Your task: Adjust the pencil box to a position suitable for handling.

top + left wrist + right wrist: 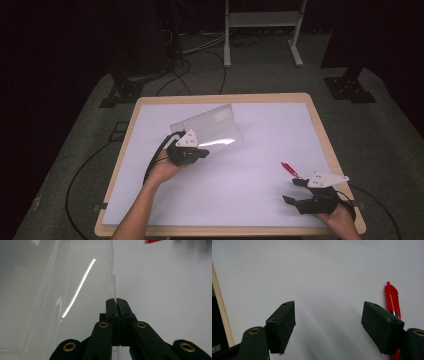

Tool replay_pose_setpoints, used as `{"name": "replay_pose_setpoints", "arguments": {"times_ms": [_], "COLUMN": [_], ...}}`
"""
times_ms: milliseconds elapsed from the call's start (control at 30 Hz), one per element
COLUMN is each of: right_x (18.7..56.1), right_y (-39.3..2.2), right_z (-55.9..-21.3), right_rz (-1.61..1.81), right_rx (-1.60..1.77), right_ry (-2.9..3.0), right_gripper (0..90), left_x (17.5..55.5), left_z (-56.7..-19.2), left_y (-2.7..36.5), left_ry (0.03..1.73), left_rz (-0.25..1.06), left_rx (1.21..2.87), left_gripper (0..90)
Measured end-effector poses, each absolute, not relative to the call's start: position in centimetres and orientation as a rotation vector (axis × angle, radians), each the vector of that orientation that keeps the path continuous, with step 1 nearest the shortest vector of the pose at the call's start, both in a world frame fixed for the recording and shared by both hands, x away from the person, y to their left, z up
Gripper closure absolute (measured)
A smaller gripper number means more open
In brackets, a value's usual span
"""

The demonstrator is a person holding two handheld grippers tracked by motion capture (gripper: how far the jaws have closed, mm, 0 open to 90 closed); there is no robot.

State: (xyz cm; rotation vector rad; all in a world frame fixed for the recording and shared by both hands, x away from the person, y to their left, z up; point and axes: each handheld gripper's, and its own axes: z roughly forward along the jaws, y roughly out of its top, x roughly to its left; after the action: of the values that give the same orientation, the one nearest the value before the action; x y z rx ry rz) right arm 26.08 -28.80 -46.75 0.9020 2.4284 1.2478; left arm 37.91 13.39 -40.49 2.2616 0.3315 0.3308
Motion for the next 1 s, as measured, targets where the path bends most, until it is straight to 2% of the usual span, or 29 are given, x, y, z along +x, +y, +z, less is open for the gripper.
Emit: {"name": "replay_pose_setpoints", "arguments": {"times_ms": [1000], "right_x": [26.0], "right_y": [-29.0], "right_z": [-46.6], "right_rz": [1.249], "right_rx": [0.902], "right_ry": [2.416], "right_gripper": [26.3], "left_x": [35.9], "left_z": [-41.1], "left_y": [10.6], "left_ry": [0.201], "left_rz": [0.259], "left_rx": [2.277], "left_gripper": [89.7]}}
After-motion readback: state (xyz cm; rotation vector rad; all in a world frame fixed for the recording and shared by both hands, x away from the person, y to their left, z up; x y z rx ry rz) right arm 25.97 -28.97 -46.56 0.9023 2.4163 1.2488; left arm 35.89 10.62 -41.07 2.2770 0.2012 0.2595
